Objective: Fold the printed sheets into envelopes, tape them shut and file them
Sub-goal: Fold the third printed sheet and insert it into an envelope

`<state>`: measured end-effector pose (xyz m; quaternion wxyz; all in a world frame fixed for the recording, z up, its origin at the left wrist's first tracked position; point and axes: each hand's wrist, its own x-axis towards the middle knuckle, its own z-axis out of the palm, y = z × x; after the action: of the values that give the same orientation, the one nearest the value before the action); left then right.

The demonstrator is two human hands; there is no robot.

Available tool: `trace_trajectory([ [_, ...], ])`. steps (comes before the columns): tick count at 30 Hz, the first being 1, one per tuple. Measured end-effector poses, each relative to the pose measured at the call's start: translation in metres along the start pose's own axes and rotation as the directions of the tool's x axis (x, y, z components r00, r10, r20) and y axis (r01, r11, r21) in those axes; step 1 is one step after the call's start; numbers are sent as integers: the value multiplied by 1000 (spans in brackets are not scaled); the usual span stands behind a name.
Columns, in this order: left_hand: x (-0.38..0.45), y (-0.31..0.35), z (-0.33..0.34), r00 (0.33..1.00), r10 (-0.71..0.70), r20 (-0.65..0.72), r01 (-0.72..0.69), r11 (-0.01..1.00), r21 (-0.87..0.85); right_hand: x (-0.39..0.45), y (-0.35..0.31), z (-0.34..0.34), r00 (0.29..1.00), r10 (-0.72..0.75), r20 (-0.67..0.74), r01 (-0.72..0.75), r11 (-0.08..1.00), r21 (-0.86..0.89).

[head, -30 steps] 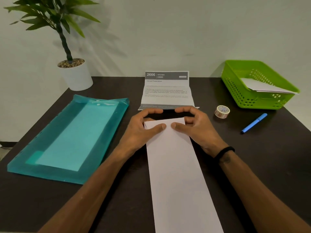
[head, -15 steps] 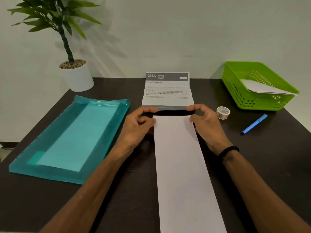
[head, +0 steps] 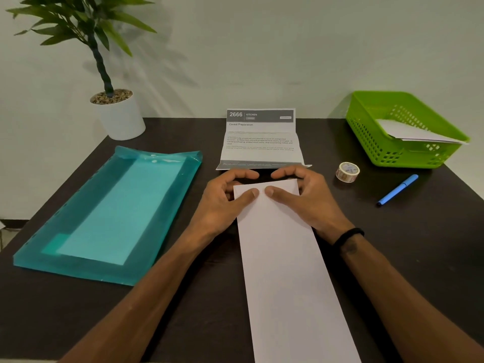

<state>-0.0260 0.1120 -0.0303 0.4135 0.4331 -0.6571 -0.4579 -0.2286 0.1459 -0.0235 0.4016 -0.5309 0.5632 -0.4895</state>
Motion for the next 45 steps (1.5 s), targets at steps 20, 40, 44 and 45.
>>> trace_trajectory([
  [20, 4, -11, -9, 977, 105, -187, -124, 988, -94, 6, 1, -4, 992, 129, 9, -126, 948, 293],
  [40, -15, 29, -67, 962, 21, -271, -33, 999, -42, -5, -97, -46, 965, -121, 232, 229, 819, -526],
  [44, -25, 41, -84, 960, 101, -263, -63, 987, 148, -17, -122, -41, 886, -397, 238, 441, 567, -695],
  [45, -28, 41, -85, 957, 121, -265, -65, 976, 209, -22, -121, -37, 861, -444, 248, 472, 516, -715],
])
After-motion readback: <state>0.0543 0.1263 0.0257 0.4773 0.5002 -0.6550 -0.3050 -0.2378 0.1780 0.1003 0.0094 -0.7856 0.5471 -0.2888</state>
